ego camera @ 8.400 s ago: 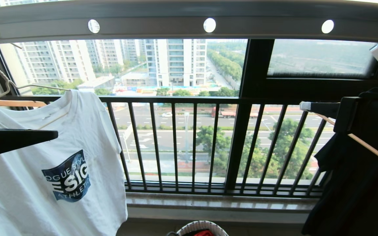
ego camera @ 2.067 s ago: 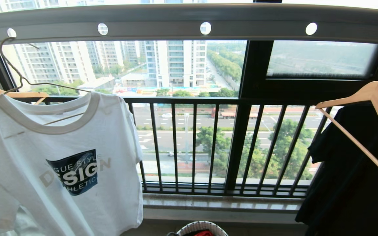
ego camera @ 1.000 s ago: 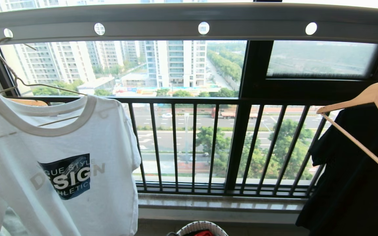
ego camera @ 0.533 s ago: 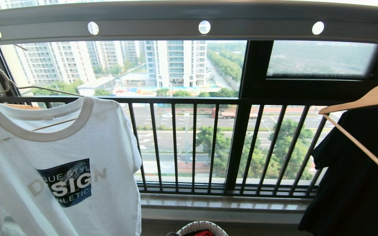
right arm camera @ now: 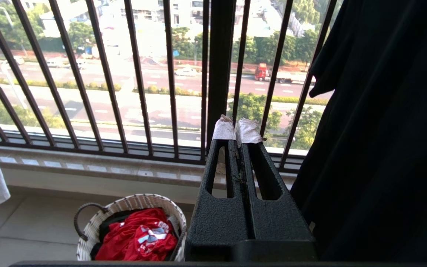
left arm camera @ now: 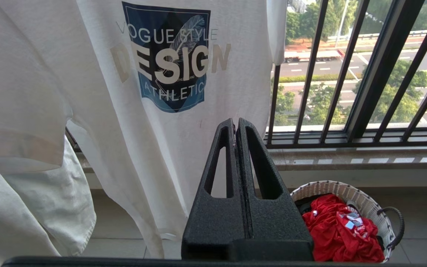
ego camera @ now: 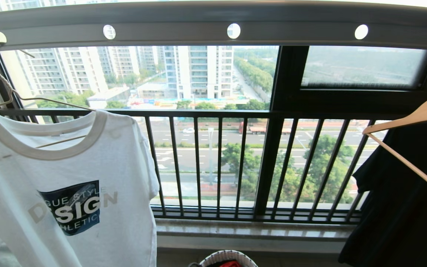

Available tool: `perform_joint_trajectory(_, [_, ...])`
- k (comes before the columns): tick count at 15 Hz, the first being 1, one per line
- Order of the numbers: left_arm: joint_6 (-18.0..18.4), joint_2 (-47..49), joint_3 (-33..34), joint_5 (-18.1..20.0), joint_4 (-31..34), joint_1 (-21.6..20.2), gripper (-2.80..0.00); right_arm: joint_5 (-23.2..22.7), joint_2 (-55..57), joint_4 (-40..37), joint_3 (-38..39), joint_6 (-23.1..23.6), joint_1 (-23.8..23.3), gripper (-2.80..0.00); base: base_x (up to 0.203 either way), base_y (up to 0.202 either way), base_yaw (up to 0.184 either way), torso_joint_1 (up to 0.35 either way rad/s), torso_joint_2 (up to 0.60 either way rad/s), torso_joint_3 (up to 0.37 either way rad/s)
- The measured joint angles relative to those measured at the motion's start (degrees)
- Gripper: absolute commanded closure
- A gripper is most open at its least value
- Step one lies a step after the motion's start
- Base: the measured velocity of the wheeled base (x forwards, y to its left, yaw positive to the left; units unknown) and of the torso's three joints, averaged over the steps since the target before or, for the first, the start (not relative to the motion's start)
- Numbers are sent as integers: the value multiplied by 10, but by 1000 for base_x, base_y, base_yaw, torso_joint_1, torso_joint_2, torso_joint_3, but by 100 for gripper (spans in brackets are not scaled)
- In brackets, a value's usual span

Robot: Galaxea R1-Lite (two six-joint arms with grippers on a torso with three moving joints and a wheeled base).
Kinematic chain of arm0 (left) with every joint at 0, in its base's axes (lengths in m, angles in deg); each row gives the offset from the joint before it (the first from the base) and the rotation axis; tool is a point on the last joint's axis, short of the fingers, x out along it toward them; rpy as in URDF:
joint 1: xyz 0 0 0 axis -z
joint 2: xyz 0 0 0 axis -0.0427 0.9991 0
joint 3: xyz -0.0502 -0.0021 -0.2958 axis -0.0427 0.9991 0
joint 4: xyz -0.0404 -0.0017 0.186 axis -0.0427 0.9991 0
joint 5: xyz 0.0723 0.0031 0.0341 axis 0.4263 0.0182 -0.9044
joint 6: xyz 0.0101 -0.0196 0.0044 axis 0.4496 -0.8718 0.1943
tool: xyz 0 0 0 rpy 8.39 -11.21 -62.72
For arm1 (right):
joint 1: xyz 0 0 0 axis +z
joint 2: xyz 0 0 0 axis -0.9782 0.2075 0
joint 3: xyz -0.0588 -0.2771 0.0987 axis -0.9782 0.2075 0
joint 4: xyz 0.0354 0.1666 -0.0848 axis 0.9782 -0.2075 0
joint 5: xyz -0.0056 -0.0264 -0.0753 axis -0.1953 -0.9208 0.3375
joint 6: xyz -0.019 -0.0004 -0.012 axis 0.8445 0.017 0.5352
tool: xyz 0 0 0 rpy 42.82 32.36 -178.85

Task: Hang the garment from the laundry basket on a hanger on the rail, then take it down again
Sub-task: Take the clothes off the clothes rack

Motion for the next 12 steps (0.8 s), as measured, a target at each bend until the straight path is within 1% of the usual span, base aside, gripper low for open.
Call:
perform_joint_trajectory(3, [-5,0,0,-5,0,0,0,0,0,0,0,0,0,0,0,0,0,0,0,0])
perform_joint_trajectory(7, [-1,0,-6,-9,0,0,0,0,0,0,0,0,0,0,0,0,0,0,0,0])
perform_joint_trajectory(10, [-1,4,-63,-6,16,0,0,0,0,0,0,0,0,0,0,0,0,0,0,0])
perform_joint_trajectory(12, [7,21,-130,-7,55,0,0,0,0,0,0,0,0,0,0,0,0,0,0,0])
